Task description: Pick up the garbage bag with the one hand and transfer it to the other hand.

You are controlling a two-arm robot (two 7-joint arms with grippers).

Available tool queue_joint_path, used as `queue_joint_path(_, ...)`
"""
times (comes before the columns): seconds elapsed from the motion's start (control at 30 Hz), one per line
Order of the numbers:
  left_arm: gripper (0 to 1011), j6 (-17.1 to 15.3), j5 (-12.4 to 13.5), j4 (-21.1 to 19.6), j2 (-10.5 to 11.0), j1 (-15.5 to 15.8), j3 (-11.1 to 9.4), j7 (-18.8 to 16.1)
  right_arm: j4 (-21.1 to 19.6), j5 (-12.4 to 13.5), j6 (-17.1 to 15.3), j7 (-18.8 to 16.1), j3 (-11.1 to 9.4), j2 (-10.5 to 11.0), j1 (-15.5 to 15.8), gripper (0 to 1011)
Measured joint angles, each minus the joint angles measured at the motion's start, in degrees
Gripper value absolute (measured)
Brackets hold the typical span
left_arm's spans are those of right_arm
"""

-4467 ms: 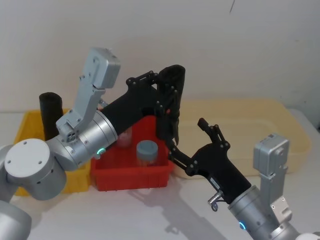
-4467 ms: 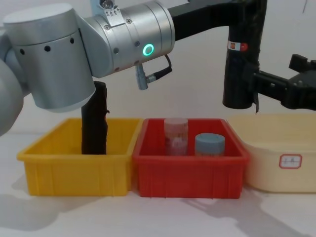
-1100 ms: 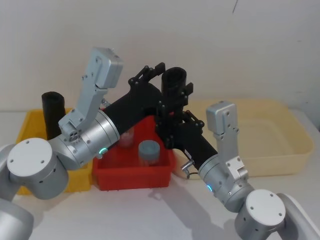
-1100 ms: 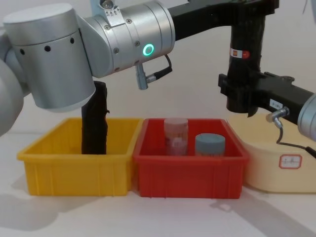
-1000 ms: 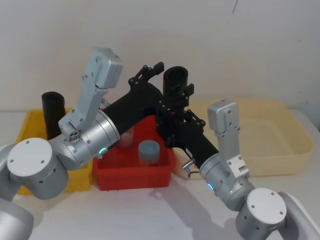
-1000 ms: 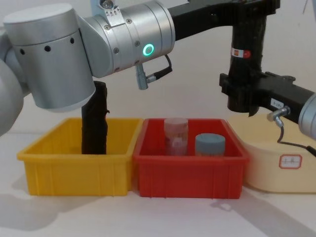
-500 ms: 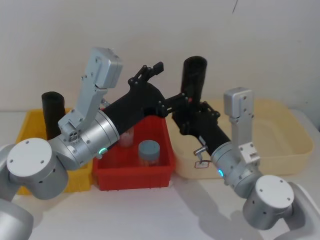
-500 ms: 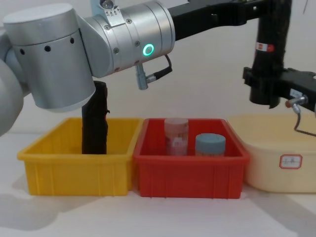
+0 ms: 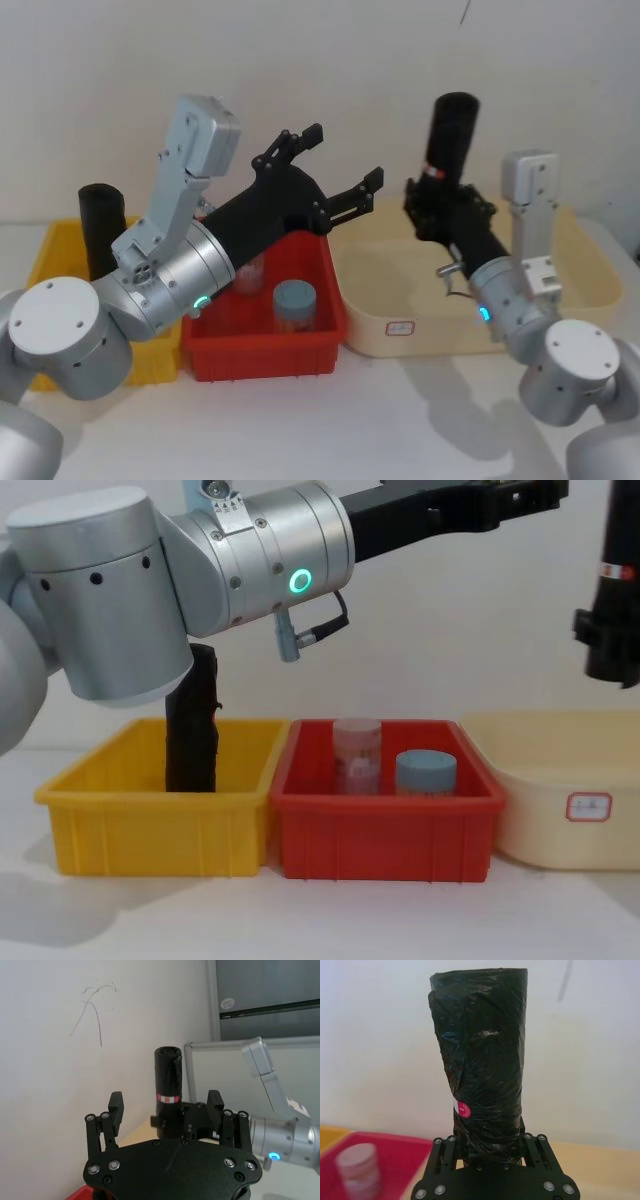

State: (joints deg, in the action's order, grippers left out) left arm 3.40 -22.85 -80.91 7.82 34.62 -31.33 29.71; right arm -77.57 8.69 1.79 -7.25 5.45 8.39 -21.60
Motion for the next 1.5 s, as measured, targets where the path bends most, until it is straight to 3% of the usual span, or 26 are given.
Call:
queue_joint_path(0.2,1001,0.00,0.00,0.00,0.00,0.00,0.00,0.00,1.99,-1.44,0.26,1.52,-1.35,1.20,-1.20,557)
queue_joint_path(0.53,1001,0.00,0.00,0.00,0.00,0.00,0.00,0.00,5.22,-6.12,0.92,4.78,-2.21,3.67,-2.69,559)
queue_joint_path(0.77,1001,0.00,0.00,0.00,0.00,0.00,0.00,0.00,7.13,-10.56,1.08,7.04,-1.73,5.43,-3.39,773)
queue_joint_path(1.07,1001,0.00,0.00,0.00,0.00,0.00,0.00,0.00,8.10,-13.05,0.04,8.02,-1.74,6.40,-3.80,1001)
queue_joint_path(1.5,1001,0.00,-0.01,0.00,0.01,0.00,0.00,-0.01,6.02,-13.81,-1.04,8.46,-3.04,6.49,-3.07,1000)
